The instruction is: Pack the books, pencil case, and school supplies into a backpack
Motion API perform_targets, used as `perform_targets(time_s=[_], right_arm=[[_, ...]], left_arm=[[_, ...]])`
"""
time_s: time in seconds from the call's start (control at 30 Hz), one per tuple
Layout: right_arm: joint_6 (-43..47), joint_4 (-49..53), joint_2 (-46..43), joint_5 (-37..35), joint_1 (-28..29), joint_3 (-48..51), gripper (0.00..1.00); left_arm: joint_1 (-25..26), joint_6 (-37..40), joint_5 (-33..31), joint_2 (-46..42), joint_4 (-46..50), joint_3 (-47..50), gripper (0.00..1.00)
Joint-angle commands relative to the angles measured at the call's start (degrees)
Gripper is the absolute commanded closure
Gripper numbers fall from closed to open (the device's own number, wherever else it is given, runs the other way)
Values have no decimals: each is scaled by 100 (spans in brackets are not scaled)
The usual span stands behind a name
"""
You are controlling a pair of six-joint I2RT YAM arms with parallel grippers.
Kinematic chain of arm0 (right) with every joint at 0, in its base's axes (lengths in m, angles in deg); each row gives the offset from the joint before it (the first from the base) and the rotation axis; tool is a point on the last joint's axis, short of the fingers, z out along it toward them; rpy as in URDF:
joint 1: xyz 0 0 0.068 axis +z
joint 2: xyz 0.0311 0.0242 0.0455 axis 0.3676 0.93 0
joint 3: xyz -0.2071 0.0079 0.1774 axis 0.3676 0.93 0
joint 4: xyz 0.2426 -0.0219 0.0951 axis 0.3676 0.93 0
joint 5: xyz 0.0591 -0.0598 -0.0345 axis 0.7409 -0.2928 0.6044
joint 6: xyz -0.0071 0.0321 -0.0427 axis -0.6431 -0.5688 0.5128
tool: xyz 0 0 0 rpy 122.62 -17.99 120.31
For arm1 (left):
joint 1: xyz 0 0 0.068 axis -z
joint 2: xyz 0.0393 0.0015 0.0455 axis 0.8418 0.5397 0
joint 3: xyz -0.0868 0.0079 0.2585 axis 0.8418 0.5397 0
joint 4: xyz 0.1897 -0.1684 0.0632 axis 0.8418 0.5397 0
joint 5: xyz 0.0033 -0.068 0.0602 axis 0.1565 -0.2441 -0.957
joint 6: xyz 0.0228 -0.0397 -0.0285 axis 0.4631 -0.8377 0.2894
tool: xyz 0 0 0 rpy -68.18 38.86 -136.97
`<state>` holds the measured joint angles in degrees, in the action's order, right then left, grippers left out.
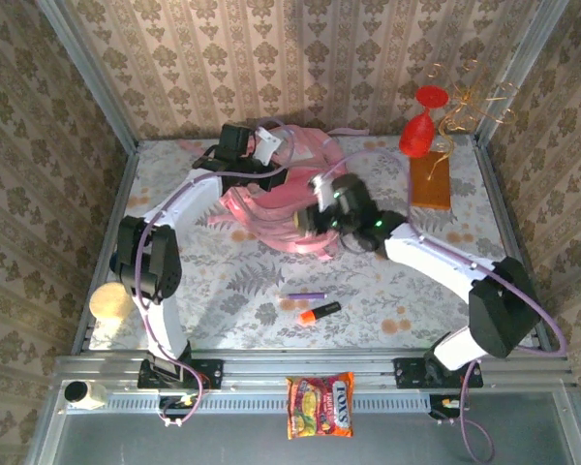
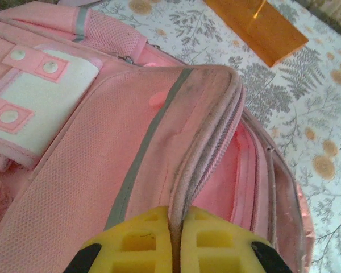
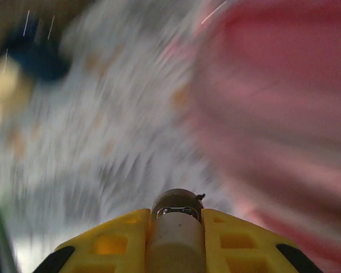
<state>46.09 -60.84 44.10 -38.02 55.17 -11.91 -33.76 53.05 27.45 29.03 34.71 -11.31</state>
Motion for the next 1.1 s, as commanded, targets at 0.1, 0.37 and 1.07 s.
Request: perform_targets(time_s=[0.1,0.37,1.07], right_arm=[[-2828,-1172,746,-673,-393,-235,86],[-4497,-2000,1948,-1022,-590,-887,86],[94,116,-32,-741,-107,287,28]], left_arm=[[63,-760,-132,-528,-290,-400,100],[220,-942,-92,-447,-357,-728,100],[7,-1168,2,-134,-650,-724,100]])
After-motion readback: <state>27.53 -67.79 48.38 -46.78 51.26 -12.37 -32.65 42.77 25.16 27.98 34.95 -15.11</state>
